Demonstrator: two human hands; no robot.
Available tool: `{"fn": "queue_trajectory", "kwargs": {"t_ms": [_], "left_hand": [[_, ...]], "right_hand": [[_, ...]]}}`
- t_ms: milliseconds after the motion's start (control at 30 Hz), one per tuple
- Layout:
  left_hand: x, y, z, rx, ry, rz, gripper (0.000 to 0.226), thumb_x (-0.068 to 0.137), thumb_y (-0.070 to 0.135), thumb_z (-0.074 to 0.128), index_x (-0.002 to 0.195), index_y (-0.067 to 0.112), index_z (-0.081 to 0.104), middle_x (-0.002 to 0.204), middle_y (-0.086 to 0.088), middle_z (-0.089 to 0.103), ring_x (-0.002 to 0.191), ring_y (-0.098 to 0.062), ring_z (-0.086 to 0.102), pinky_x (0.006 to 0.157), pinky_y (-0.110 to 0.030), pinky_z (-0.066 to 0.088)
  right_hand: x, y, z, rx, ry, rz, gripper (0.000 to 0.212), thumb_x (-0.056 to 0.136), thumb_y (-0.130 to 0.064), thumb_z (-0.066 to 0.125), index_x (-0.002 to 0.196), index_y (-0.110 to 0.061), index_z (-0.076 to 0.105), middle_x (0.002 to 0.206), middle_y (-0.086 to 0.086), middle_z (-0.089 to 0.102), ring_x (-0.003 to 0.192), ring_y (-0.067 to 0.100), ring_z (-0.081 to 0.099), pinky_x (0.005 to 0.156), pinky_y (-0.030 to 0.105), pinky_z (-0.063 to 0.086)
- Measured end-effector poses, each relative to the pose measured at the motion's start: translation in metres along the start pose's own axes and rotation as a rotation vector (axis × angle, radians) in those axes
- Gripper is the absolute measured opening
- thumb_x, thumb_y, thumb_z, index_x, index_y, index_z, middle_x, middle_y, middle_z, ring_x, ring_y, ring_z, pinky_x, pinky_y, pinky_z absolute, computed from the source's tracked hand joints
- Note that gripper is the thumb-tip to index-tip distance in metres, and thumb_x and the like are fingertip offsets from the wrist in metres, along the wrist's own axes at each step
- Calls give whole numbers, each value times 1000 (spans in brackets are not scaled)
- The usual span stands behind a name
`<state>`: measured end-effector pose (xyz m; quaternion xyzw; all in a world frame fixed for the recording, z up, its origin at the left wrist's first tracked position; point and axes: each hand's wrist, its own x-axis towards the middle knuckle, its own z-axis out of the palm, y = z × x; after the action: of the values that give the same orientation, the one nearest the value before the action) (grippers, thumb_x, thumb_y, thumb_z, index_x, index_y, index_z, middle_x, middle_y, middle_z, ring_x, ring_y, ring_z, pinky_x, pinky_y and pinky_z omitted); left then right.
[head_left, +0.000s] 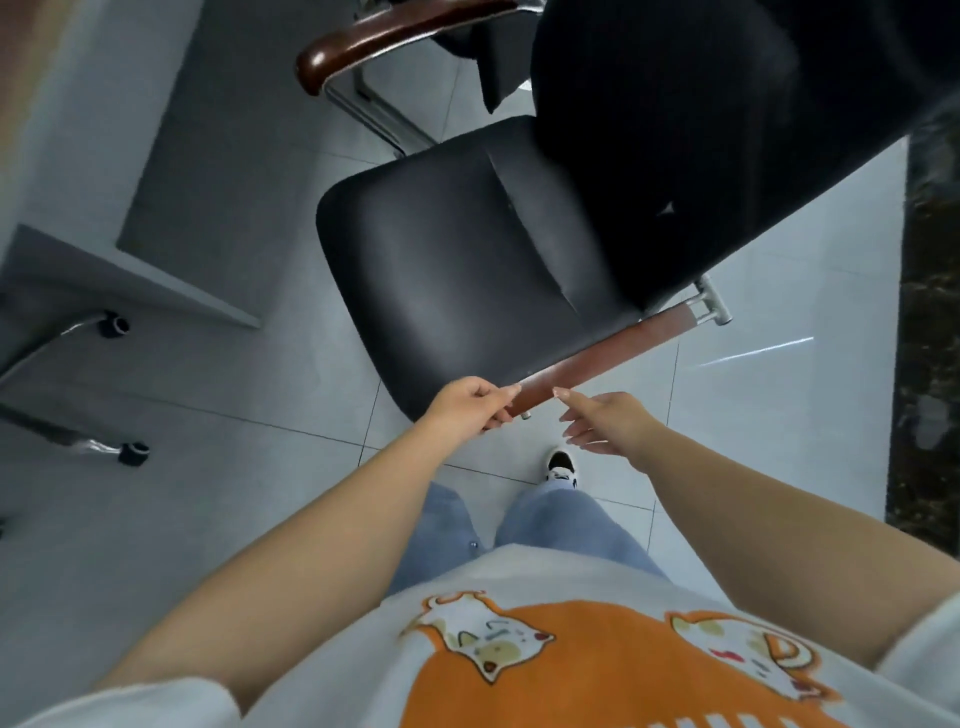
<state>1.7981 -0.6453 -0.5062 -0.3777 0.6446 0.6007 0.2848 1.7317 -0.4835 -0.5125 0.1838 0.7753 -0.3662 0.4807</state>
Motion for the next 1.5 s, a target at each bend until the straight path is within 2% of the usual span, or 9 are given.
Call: {"fn": "queue_trajectory", "kwargs": {"t_ms": [100, 433, 600, 700, 867, 967, 1133, 1367, 1500], "left_hand": [[-6, -2, 23, -79, 72, -49, 27, 91, 35, 56, 71, 17, 52, 71, 5, 60, 63, -5, 53, 54, -13, 40], [0, -12, 97, -627, 336, -305, 37, 86, 53, 54, 78, 18, 59, 78, 1, 66, 68, -10, 55, 62, -20, 41], [17, -18, 101, -852, 388, -327, 44, 83, 61, 51, 87, 19, 61, 93, 2, 67, 86, -12, 59, 72, -27, 43], [26, -29, 96, -1083, 402, -296, 36, 87, 50, 54, 95, 15, 59, 100, 0, 65, 98, -14, 58, 83, -29, 44], [34, -31, 100, -1629, 407, -176, 6, 89, 16, 61, 92, 12, 58, 108, -8, 63, 99, -17, 60, 92, -28, 47], [34, -36, 93, -1635, 375, -154, 3, 88, 10, 60, 90, 8, 58, 99, -9, 64, 90, -17, 62, 97, -30, 46], [32, -37, 70, -1619, 285, -194, 5, 87, 7, 61, 89, 4, 58, 102, -13, 63, 100, -21, 60, 88, -28, 47], [20, -38, -35, -1495, 249, -148, 8, 87, 9, 62, 93, 6, 57, 96, -10, 63, 91, -19, 62, 93, -29, 47], [13, -41, -107, -1363, 271, -143, 32, 87, 12, 61, 115, 1, 52, 113, -16, 61, 113, -26, 57, 92, -29, 46]], "right_hand": [[11, 4, -20, -13, -67, -20, 40, 84, -49, 60, 81, -9, 64, 79, 6, 66, 72, 15, 62, 76, 22, 51], [42, -2, -62, 28, -212, 5, 41, 85, -51, 58, 90, -10, 60, 90, 4, 65, 90, 19, 63, 93, 31, 51], [58, -6, -59, 68, -246, 44, 51, 83, -54, 59, 99, -5, 60, 99, 9, 66, 91, 18, 64, 84, 26, 53], [67, -4, -56, 250, -236, 115, 44, 82, -49, 63, 95, -7, 59, 94, 5, 65, 92, 15, 64, 79, 24, 53], [64, 4, -36, 635, -318, 148, 4, 90, -14, 59, 87, -13, 61, 87, -1, 69, 94, 14, 62, 94, 32, 46], [60, 4, -20, 656, -245, 140, 5, 89, -5, 59, 90, -10, 59, 69, -3, 72, 84, 14, 64, 92, 30, 47], [55, -5, -5, 721, -130, 118, 3, 87, -5, 62, 88, -8, 61, 73, 1, 71, 84, 17, 65, 69, 27, 59], [27, -53, 76, 795, -86, 72, 5, 87, -9, 63, 83, -10, 61, 63, -2, 70, 69, 14, 68, 67, 25, 57], [14, -86, 132, 825, -102, 76, 10, 87, -10, 63, 94, -7, 57, 87, 8, 67, 78, 18, 65, 65, 26, 57]]}}
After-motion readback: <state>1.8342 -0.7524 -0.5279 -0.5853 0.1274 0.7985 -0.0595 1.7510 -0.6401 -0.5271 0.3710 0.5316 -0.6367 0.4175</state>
